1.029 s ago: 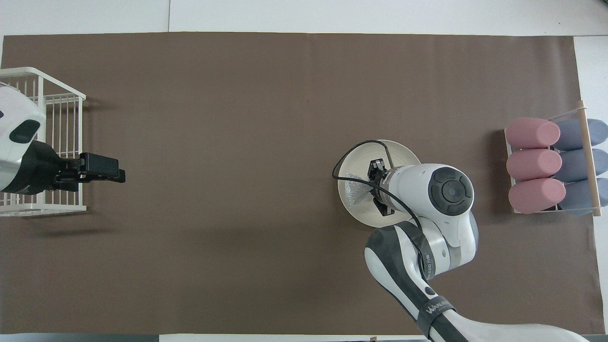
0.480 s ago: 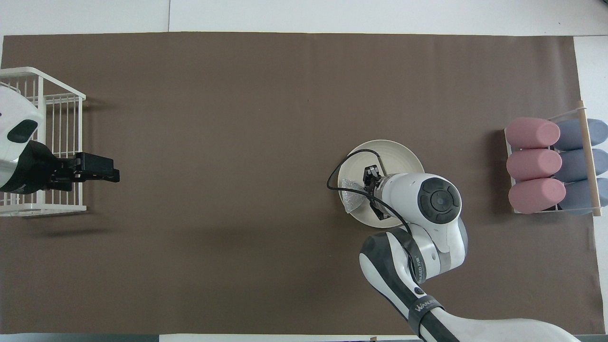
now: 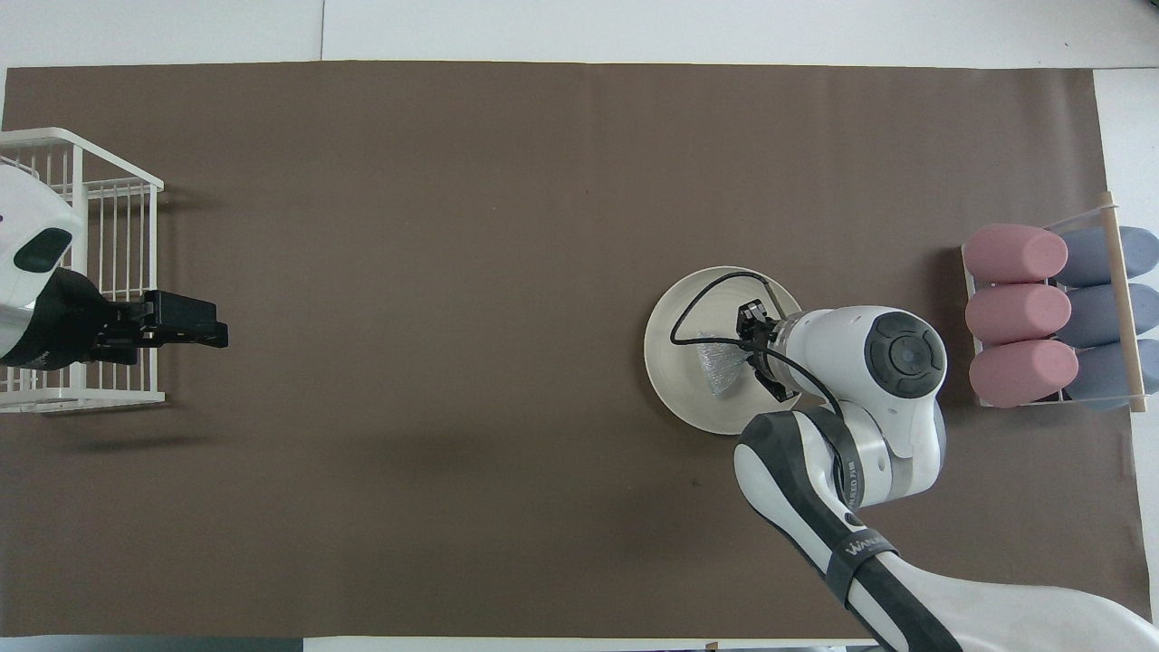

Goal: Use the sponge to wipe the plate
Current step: 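Rub the sponge in circles over the plate with the right gripper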

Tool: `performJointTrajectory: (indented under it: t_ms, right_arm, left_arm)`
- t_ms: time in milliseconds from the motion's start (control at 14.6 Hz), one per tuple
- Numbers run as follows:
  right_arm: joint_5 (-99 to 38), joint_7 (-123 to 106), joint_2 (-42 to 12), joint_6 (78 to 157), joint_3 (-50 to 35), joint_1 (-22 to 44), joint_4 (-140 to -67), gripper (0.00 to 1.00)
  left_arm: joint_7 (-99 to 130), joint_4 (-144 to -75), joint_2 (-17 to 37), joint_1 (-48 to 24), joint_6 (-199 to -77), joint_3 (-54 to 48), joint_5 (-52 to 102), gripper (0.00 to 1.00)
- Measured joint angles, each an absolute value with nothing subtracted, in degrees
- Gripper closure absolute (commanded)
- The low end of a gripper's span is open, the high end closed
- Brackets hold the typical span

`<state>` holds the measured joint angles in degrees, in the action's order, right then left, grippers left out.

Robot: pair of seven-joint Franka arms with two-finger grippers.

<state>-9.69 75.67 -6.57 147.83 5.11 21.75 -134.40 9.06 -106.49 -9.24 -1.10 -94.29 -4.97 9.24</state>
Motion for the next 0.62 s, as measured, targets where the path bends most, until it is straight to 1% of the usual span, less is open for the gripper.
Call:
performJointTrajectory:
  t_ms: [274, 617]
  right_arm:
    - [-9.71, 69.96, -6.56, 147.61, 5.15, 18.68, -134.52, 1.00]
    - [-9.77, 71.30, -6.56, 147.63, 4.91, 18.97, -134.49, 1.00]
  left_arm:
    - [9.06, -106.49, -9.24, -1.10, -94.29, -4.97, 9.24, 0.00]
    - [9.06, -106.49, -9.24, -1.10, -94.29, -4.97, 9.24, 0.00]
